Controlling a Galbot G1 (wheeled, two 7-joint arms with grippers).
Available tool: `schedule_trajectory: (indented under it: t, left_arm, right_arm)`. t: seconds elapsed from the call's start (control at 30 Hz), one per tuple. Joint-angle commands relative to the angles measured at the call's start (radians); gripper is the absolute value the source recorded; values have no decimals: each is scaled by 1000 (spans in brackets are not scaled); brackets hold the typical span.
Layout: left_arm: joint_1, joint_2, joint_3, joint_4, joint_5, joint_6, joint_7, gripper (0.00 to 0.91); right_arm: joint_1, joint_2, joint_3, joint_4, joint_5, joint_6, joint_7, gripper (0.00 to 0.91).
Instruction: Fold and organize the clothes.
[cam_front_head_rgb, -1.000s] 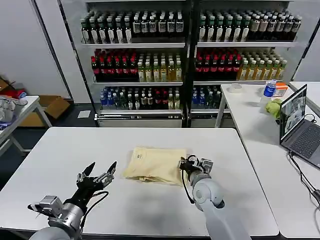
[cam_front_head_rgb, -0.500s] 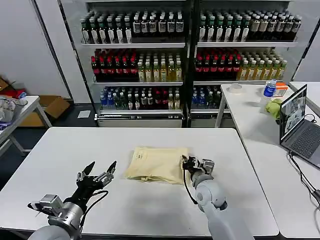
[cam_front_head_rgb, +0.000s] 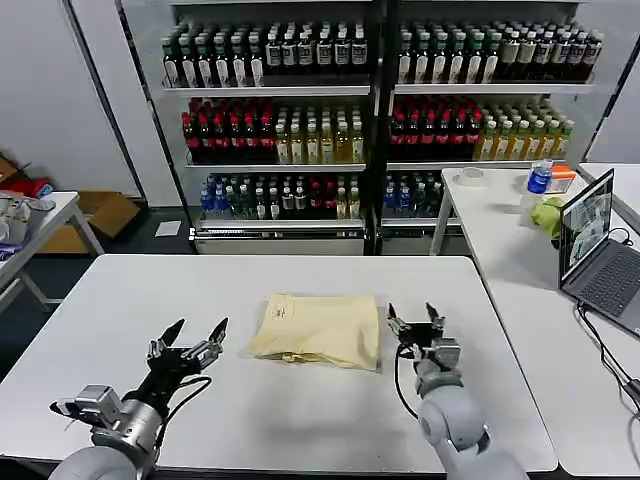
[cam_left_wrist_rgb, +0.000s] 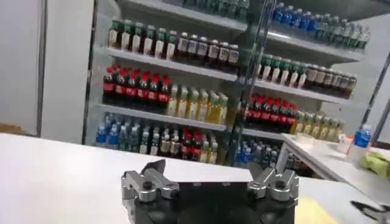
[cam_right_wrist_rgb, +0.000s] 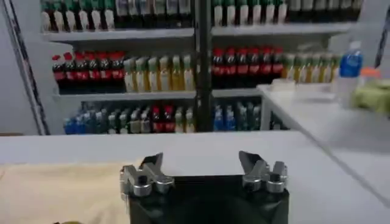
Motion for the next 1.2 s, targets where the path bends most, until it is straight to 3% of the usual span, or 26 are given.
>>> schedule_trajectory:
  t: [0.03,0.2,0.37,0.53,0.73,1.2]
  left_arm:
    - [6,3,-1,0,25,-4,-3,907]
    - [5,8,-3,8,43,-12,-2,907]
    - [-2,15,-5,18,56,-16,0,907]
    - [-10,15,-6,22,68,-16,2,907]
    - [-4,18,-8,25,84,-9,7,907]
    - [6,19,-13,16,129,1,15,907]
  right_arm:
    - [-203,-36,110,238,-75,-58,37,907]
    - [-297,-30,155,335,-41,-78,52,907]
    - [-372,-19,179,403,-76,17,40,907]
    - [-405,-1,187,410,-113,58,23,907]
    - [-420,-2,200,434,-126,6,8,907]
    - [-411,0,202,425,-149,-11,0,907]
